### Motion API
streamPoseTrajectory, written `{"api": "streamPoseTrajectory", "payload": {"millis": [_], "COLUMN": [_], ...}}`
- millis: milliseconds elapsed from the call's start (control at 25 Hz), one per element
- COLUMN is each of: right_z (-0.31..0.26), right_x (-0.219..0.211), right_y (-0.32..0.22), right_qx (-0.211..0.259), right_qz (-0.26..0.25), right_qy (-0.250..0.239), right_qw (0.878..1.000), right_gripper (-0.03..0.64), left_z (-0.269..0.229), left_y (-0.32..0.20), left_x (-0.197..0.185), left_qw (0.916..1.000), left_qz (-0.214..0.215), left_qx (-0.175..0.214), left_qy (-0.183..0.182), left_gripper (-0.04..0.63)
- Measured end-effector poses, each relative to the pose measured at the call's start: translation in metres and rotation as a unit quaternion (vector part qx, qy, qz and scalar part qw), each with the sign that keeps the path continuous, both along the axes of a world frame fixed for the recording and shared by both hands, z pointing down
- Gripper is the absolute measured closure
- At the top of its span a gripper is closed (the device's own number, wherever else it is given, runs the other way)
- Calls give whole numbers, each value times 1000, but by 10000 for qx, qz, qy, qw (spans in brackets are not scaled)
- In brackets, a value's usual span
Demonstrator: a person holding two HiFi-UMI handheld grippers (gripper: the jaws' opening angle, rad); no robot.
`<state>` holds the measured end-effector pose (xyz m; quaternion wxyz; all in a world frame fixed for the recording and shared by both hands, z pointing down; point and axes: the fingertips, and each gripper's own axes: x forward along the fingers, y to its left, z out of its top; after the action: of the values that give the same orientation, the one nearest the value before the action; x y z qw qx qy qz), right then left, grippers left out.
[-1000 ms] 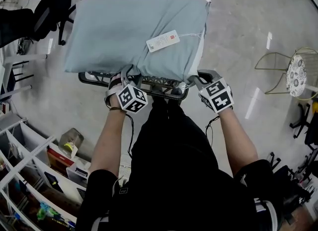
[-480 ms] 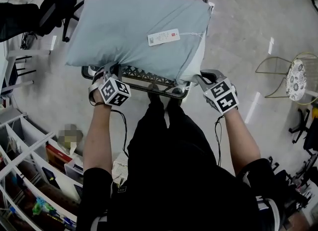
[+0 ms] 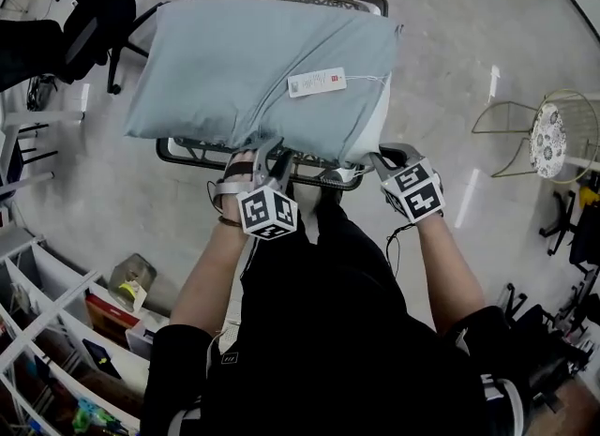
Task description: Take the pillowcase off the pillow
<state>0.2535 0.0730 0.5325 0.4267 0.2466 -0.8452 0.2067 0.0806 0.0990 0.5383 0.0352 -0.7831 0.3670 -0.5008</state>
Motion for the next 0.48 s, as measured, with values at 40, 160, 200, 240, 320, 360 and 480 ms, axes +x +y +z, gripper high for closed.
{"api": "streamPoseTrajectory", "payload": {"millis": [40,160,200,240,320,360,480], "right_z": [-1,-4,-5,-5,-5,-5,-8], "right_x": [-1,-7,-8,-9,-6,-5,-4], "right_y": [4,15,18,20,20,19,18], "right_qx": [3,36,58,85,148,177,233], "right_qz": [23,121,173,229,295,304,274], "right_qy": [-1,10,24,39,77,88,121], "right_qw": [10000,9999,9998,9997,9994,9993,9993], "right_gripper": [586,584,583,583,583,583,583], "left_z": [4,22,26,27,26,26,27], "left_y": [-1,-9,-9,-9,-5,-4,0], "left_x": [14,26,25,23,16,11,-7], "left_qw": [9998,9988,9984,9978,9964,9958,9953], "left_qz": [182,442,499,573,745,802,809], "left_qx": [-10,-117,-177,-217,-216,-217,-295], "left_qy": [24,-173,-213,-249,-352,-388,-450], "left_gripper": [447,431,442,472,527,551,583]}}
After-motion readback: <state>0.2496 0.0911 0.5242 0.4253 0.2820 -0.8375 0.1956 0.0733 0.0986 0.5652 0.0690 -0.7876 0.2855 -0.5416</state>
